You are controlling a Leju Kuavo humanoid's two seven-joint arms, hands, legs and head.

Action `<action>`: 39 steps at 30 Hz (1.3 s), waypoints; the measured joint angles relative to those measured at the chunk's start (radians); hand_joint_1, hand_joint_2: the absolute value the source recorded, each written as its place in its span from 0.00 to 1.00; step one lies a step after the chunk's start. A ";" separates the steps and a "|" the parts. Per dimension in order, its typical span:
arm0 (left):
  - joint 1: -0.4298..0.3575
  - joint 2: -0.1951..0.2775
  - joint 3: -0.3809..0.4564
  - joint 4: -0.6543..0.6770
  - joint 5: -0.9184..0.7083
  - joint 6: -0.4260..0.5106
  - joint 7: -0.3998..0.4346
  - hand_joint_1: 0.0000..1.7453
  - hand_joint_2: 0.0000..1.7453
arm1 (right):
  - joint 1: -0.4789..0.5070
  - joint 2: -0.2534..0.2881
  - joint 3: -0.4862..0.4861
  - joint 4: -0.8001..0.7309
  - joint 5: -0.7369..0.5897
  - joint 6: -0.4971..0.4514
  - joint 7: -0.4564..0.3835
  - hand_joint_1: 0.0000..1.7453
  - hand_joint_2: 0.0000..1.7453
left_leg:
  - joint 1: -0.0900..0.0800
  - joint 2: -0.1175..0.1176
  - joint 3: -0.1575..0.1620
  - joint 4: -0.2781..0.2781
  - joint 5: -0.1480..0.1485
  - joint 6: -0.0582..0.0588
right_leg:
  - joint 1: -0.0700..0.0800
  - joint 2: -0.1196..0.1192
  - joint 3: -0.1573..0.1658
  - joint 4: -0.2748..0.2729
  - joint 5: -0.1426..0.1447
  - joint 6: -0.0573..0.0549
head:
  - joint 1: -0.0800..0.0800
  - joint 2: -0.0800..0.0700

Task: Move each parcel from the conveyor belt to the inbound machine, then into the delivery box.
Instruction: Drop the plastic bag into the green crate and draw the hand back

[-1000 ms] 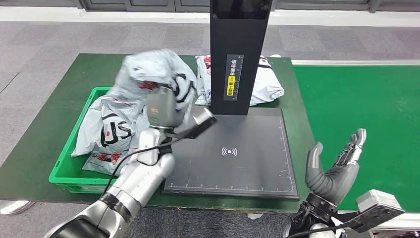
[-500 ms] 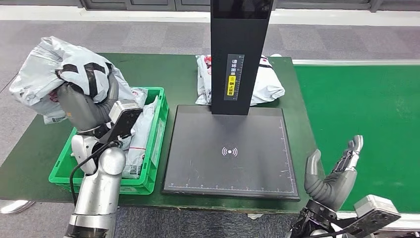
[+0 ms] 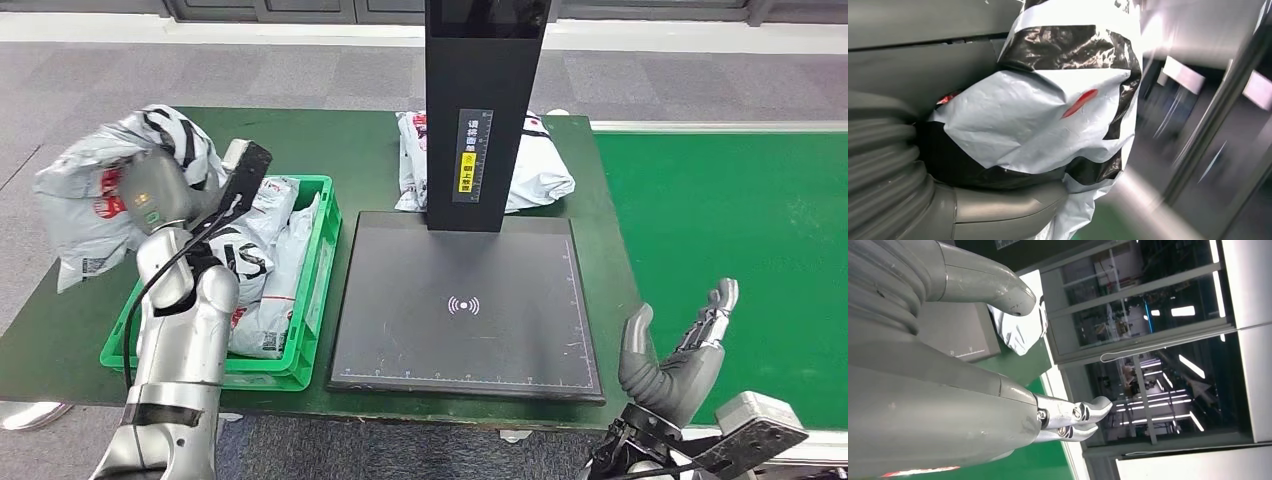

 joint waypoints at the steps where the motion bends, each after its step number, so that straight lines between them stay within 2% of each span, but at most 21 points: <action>1: -0.030 0.009 -0.003 0.079 -0.015 -0.046 0.039 0.77 1.00 | -0.004 -0.001 0.000 0.005 0.000 0.002 0.000 0.00 1.00 | 0.000 0.001 0.000 0.000 0.000 0.000 | 0.000 0.001 0.000 0.000 0.001 0.000 | 0.000 0.000; 3: -0.079 0.024 -0.009 0.224 -0.036 -0.140 0.100 0.75 1.00 | -0.011 -0.003 0.000 0.017 0.001 0.005 0.001 0.00 1.00 | 0.000 0.002 0.000 0.000 0.000 0.000 | 0.000 0.002 0.000 0.000 0.001 0.000 | 0.000 0.000; 4: -0.097 0.031 -0.012 0.289 -0.043 -0.183 0.119 0.78 1.00 | -0.015 -0.003 0.000 0.025 0.001 0.007 0.002 0.00 1.00 | 0.000 0.002 0.000 0.000 0.000 0.000 | 0.000 0.002 0.000 0.000 0.002 0.000 | 0.000 0.000; 5: -0.112 0.038 -0.014 0.344 -0.047 -0.217 0.129 0.68 1.00 | -0.020 -0.004 0.000 0.032 0.001 0.008 0.003 0.00 1.00 | 0.000 0.002 0.000 0.000 0.000 0.000 | 0.000 0.003 -0.001 0.000 0.002 0.000 | 0.000 0.000; 7: -0.133 0.050 -0.018 0.435 -0.053 -0.269 0.137 0.41 1.00 | -0.029 -0.004 0.000 0.045 0.001 0.010 0.005 0.00 1.00 | 0.000 0.002 0.000 0.000 0.000 0.000 | 0.000 0.003 -0.001 0.000 0.002 0.000 | 0.000 0.000; 8: -0.142 0.054 -0.019 0.470 -0.054 -0.289 0.137 0.32 1.00 | -0.033 -0.004 0.000 0.050 0.001 0.011 0.007 0.00 1.00 | 0.000 0.002 0.000 0.000 0.000 0.000 | 0.000 0.003 -0.001 0.000 0.002 0.000 | 0.000 0.000; 10: -0.157 0.062 -0.021 0.522 -0.056 -0.313 0.136 0.32 1.00 | -0.039 -0.004 0.000 0.057 0.001 0.011 0.009 0.00 1.00 | 0.000 0.002 0.000 0.000 0.000 0.000 | 0.000 0.002 -0.001 0.000 0.001 0.000 | 0.000 0.000; 13: -0.176 0.071 -0.024 0.575 -0.060 -0.326 0.134 0.08 1.00 | -0.045 -0.004 0.000 0.066 0.002 0.011 0.012 0.00 1.00 | 0.000 0.001 0.000 0.000 -0.001 0.000 | 0.000 0.002 -0.001 0.000 0.001 0.000 | 0.000 0.000; 14: -0.181 0.073 -0.024 0.588 -0.060 -0.329 0.134 0.00 0.75 | -0.047 -0.004 0.000 0.068 0.002 0.011 0.013 0.00 1.00 | 0.000 0.001 0.000 0.000 -0.001 0.000 | 0.000 0.002 -0.001 0.000 0.001 0.000 | 0.000 0.000; 17: -0.191 0.079 -0.025 0.614 -0.062 -0.348 0.137 0.00 0.00 | -0.051 -0.004 0.000 0.075 0.002 0.014 0.014 0.00 1.00 | 0.000 0.001 0.000 0.000 -0.001 0.000 | 0.000 0.002 -0.001 0.000 0.000 -0.001 | 0.000 0.000; 23: -0.196 0.094 -0.027 0.640 -0.069 -0.375 0.156 0.00 0.00 | -0.068 -0.004 0.000 0.094 0.003 0.019 0.017 0.00 1.00 | 0.000 0.002 0.001 0.000 0.000 -0.001 | 0.000 0.002 0.000 0.000 0.001 -0.001 | 0.000 0.000; 29: -0.196 0.101 -0.028 0.645 -0.068 -0.317 0.155 0.00 0.00 | -0.073 -0.004 0.000 0.098 0.003 0.017 0.017 0.00 1.00 | 0.000 0.001 0.001 0.000 0.000 -0.001 | 0.000 0.002 0.000 0.001 0.001 -0.001 | 0.000 0.000; 33: -0.184 0.100 -0.028 0.624 -0.037 -0.183 0.124 0.00 0.00 | -0.073 -0.004 0.000 0.098 0.005 0.015 0.018 0.00 1.00 | 0.000 0.001 0.001 0.000 0.000 -0.001 | 0.000 0.002 0.000 0.001 0.001 -0.001 | 0.000 0.000; 39: -0.130 0.083 -0.028 0.473 0.085 0.090 -0.023 0.00 0.00 | -0.073 -0.004 0.000 0.098 0.010 0.008 0.028 0.00 1.00 | 0.000 0.001 0.000 0.000 0.000 -0.001 | 0.000 0.002 -0.001 0.001 0.000 -0.001 | 0.000 0.000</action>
